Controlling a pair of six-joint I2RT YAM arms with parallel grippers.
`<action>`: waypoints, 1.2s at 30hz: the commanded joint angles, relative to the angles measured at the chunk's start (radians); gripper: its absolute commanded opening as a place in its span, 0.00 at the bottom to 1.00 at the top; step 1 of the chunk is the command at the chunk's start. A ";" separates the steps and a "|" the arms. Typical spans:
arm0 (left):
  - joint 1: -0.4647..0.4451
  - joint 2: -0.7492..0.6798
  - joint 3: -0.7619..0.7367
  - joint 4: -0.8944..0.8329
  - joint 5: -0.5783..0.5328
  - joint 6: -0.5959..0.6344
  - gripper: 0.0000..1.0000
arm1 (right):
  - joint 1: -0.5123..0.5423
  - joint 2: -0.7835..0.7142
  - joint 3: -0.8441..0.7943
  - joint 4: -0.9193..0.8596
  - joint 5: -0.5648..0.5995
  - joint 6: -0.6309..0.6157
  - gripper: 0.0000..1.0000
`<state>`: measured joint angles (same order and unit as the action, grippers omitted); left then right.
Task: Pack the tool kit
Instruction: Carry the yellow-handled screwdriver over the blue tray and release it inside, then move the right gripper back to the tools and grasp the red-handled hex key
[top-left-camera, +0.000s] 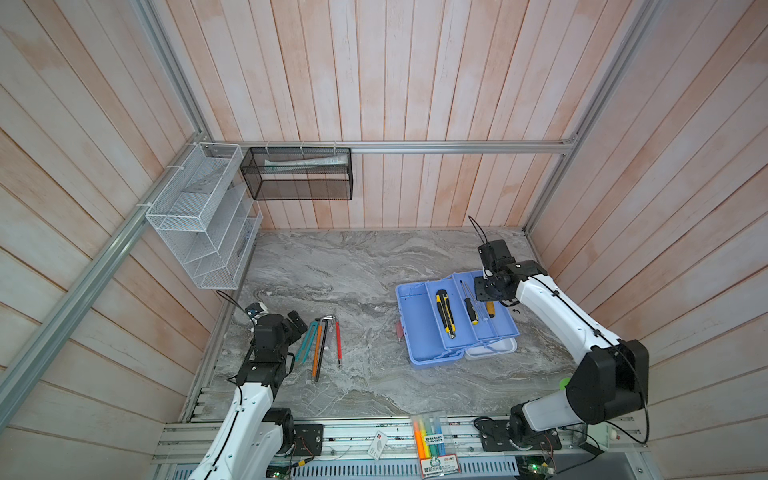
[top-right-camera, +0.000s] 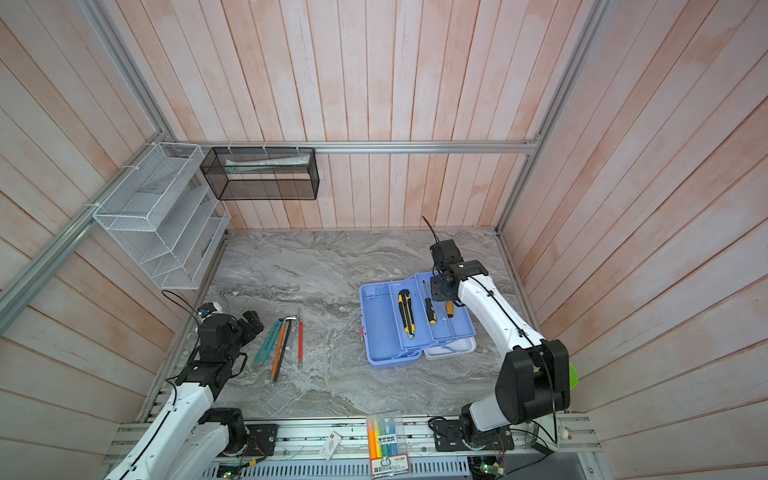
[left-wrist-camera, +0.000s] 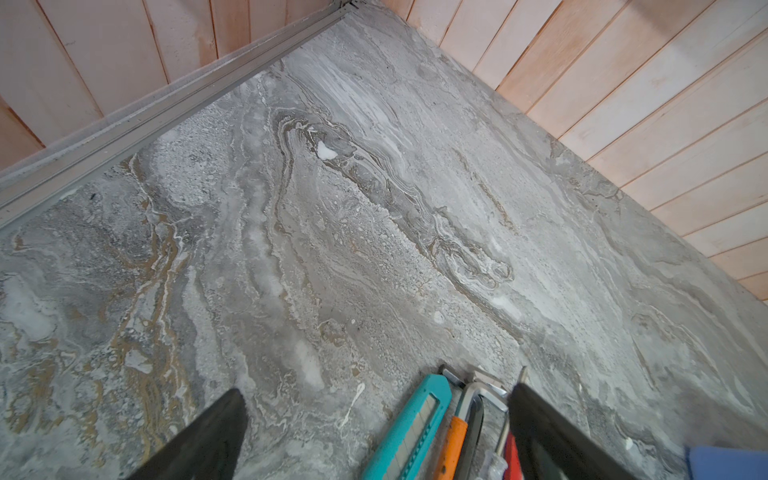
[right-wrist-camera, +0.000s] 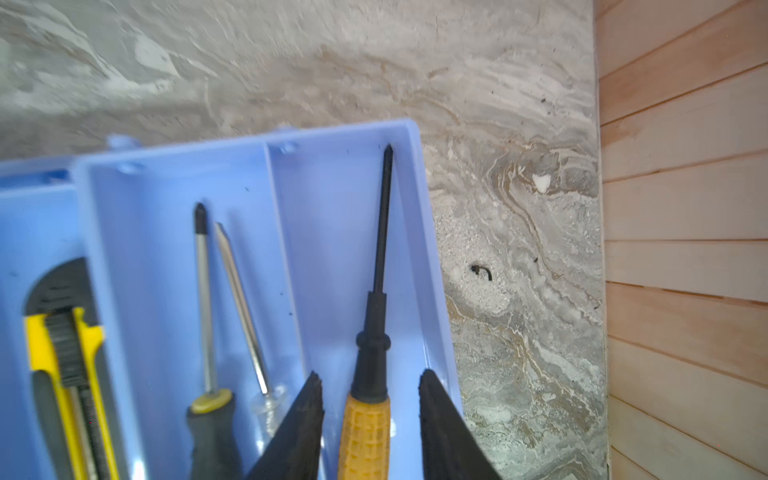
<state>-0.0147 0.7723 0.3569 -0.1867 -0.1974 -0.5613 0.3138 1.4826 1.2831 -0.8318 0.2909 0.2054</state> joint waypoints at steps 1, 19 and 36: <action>0.005 0.000 -0.004 0.003 0.001 0.001 1.00 | 0.096 -0.018 0.067 -0.004 0.004 0.053 0.38; 0.007 -0.034 -0.014 -0.004 -0.005 -0.002 1.00 | 0.685 0.444 0.225 0.453 -0.331 0.256 0.39; 0.011 -0.068 -0.025 -0.004 0.002 -0.002 1.00 | 0.791 0.850 0.667 0.171 -0.207 0.189 0.39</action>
<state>-0.0090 0.7158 0.3473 -0.1875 -0.1970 -0.5613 1.0992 2.2959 1.9038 -0.5934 0.0616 0.4141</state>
